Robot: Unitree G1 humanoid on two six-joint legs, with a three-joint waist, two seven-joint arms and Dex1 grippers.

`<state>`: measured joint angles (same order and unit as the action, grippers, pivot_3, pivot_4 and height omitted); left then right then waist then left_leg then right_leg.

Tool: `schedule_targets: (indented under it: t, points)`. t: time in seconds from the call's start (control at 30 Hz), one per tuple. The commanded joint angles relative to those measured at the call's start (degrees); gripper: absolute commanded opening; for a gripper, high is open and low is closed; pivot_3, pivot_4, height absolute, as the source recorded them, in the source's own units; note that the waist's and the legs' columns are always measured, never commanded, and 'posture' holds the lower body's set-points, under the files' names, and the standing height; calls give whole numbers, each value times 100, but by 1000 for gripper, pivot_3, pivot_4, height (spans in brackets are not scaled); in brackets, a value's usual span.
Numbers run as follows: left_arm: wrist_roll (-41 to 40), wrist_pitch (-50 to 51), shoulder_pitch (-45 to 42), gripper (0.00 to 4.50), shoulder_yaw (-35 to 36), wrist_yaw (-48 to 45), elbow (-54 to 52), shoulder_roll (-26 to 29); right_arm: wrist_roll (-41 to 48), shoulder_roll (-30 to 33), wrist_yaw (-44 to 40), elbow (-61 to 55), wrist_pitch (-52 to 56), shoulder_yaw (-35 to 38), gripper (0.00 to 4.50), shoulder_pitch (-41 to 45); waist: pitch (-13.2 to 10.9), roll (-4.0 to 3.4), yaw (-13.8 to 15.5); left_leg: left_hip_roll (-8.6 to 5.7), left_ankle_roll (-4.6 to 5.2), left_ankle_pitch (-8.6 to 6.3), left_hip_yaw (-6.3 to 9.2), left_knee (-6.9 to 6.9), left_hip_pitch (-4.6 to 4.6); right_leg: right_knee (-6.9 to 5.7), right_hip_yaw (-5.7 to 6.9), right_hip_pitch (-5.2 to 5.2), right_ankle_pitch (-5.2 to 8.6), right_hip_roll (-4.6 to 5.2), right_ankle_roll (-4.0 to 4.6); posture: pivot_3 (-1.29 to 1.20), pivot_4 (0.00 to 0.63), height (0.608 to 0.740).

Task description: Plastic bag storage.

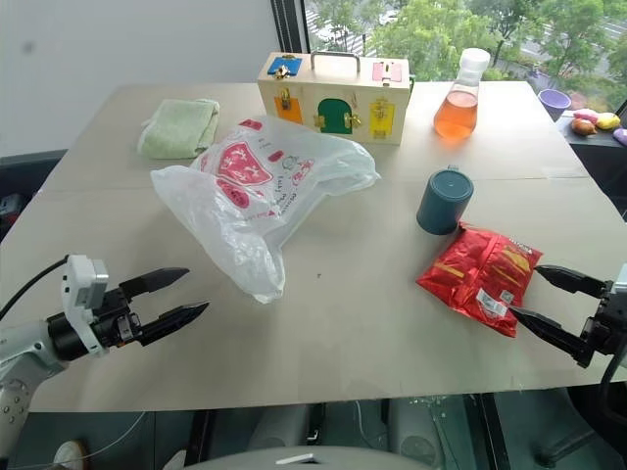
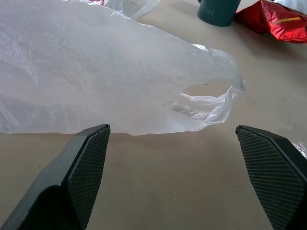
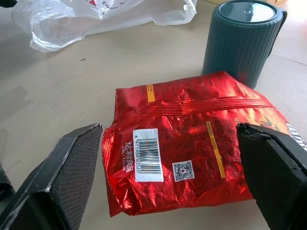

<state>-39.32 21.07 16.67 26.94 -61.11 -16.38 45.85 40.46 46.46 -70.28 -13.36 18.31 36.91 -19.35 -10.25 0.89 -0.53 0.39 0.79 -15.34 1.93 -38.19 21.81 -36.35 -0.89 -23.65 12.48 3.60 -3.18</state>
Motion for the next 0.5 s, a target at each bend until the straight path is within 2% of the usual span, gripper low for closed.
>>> schedule_targets:
  t: [0.03,0.13,0.3,0.4,0.5]
  points:
    - [-110,59,-97,4400,189,10,-145,67,-11,-20,-14,7,-135,180,4500,-46,0,0,0,0,0,0,0,0,0,0,0,0,0,0,0,0,150,740]
    - [-336,276,-238,4400,167,159,-427,32,-61,-66,-2,123,-226,243,4500,-144,1,2,20,0,0,0,2,0,2,0,2,0,0,0,0,0,150,740]
    - [-1146,1022,-696,4400,12,654,-1318,97,-6,-252,296,32,-286,343,4500,-151,1,3,27,2,0,0,-1,-1,1,-2,-3,1,-1,3,-1,0,150,740]
    - [-1677,1557,-1823,4400,-383,1693,-1718,-19,418,-519,758,-830,-75,228,4500,-36,1,0,35,2,0,0,3,-8,-1,-16,-3,0,-1,2,-1,0,150,740]
    - [-1464,2068,-3034,4400,-982,2866,-1714,-226,424,-737,909,-1596,-247,29,4500,-108,1,1,79,-4,0,1,10,-22,-5,-37,-1,1,-14,-5,-25,0,150,740]
